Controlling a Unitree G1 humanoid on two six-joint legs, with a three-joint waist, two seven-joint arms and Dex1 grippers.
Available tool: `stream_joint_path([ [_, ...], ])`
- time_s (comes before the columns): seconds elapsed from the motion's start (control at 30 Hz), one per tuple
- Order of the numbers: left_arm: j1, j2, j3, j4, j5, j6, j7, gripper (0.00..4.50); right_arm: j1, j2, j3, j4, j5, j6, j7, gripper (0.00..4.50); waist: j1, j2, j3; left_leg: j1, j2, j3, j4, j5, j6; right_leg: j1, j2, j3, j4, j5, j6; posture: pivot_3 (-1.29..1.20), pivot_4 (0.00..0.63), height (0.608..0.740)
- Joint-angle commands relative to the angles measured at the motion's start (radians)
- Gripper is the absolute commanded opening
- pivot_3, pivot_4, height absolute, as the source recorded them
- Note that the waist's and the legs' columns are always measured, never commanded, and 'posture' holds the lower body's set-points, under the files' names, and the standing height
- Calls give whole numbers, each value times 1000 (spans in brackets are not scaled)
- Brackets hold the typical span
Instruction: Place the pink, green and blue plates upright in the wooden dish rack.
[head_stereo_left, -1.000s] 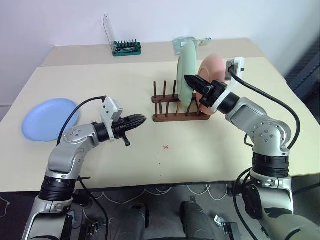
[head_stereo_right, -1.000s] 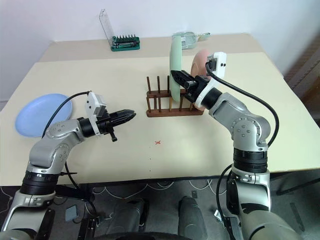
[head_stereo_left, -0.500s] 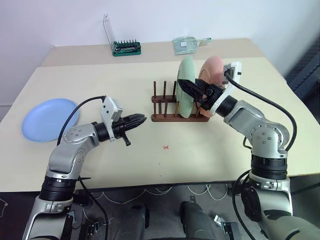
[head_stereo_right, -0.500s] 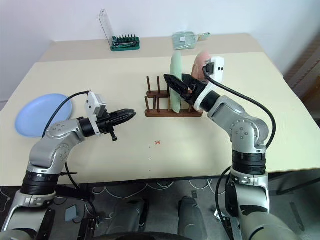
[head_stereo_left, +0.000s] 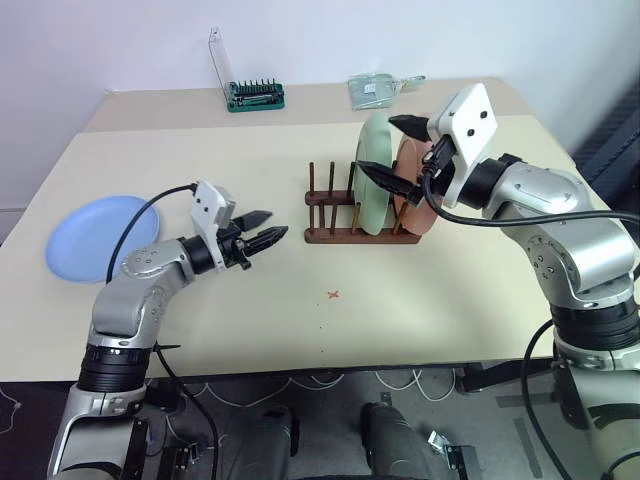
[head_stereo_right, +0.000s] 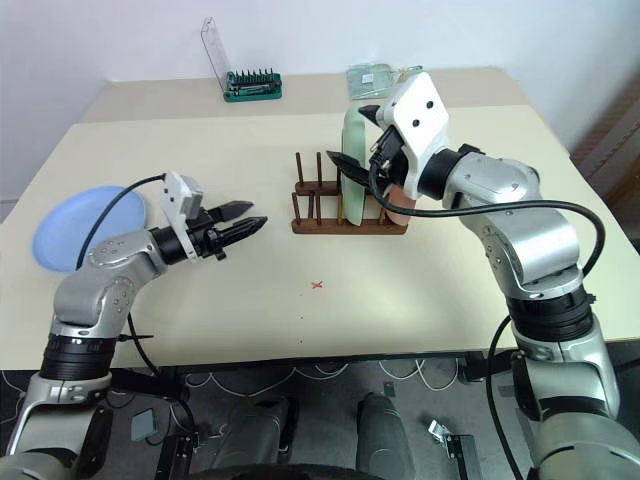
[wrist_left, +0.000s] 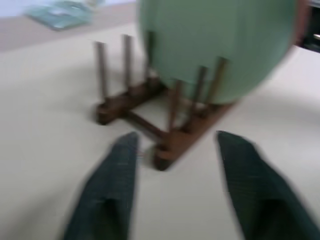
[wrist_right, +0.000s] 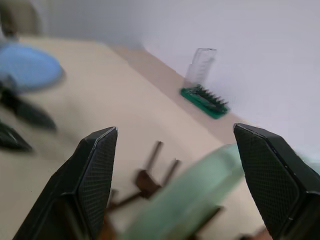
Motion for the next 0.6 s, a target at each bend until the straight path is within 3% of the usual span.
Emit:
stream_joint_path([
  [0.03,-37,32,110,19,37,-9,132,4251,-71,7,66,-25,-95,-125,86,3789,-7,0,0,0,0,0,0,0,0,0,0,0,0,0,0,0,150,740],
  [0.07,-44,45,141,30,55,0,184,4449,-83,23,99,-32,-120,-149,103,3789,-11,0,0,0,1,0,-1,0,0,-1,0,0,0,0,0,0,150,740],
  [0.2,-56,53,252,51,65,2,327,4449,-98,76,175,-1,-226,-248,126,3789,-24,0,0,0,1,-1,-1,0,0,-1,1,0,1,0,0,0,150,740],
  [0.43,-8,103,530,189,142,94,683,4449,-113,169,199,101,-303,-337,148,3789,-27,-2,0,0,0,-1,-1,1,-1,-2,0,0,1,0,0,0,150,740],
  [0.6,-19,112,663,272,125,170,836,4449,-121,195,183,132,-314,-362,165,3789,-18,-5,-1,0,0,-2,-2,1,-2,-3,0,0,2,0,0,0,150,740],
])
